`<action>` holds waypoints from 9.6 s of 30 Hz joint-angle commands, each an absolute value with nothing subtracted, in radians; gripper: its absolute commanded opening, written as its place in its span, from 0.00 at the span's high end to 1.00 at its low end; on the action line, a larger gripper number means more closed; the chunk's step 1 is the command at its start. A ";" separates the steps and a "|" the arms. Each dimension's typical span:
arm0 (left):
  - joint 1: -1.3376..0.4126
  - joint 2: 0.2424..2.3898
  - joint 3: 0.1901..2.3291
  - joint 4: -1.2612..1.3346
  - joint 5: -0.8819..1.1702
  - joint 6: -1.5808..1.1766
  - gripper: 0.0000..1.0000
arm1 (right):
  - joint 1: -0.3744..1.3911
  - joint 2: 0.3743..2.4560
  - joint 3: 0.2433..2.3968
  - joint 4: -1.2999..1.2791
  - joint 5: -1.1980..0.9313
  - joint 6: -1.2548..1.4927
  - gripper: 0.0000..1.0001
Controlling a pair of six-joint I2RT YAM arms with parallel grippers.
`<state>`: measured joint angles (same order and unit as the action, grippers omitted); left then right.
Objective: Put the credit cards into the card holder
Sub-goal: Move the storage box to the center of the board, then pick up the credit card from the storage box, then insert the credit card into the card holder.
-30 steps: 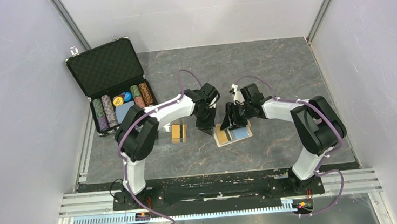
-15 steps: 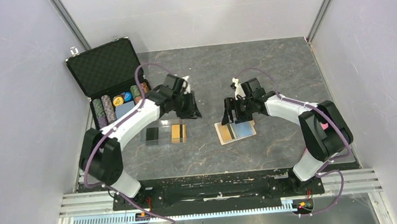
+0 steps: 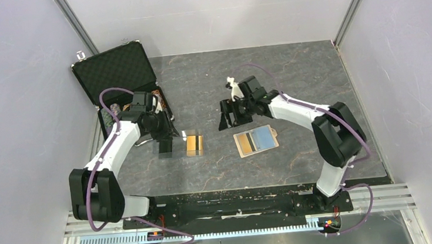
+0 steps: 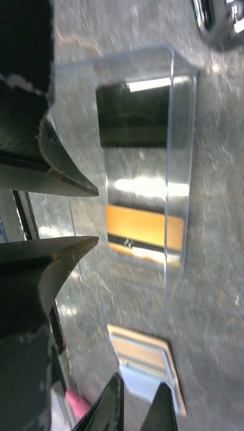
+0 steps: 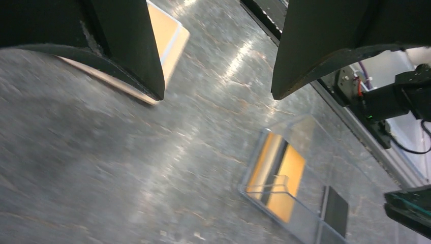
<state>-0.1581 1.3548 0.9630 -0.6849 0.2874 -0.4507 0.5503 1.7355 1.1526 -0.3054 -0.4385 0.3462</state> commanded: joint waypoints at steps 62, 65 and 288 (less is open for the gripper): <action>-0.366 1.471 0.891 -0.509 0.218 -0.760 0.82 | 0.750 2.063 1.580 -0.453 -0.391 0.304 0.63; -0.364 1.460 0.892 -0.523 0.205 -0.747 0.75 | 0.750 2.084 1.578 -0.453 -0.388 0.301 0.63; -0.463 1.477 0.850 0.516 0.905 -1.034 0.80 | 0.347 1.408 0.735 0.580 -1.053 0.968 1.00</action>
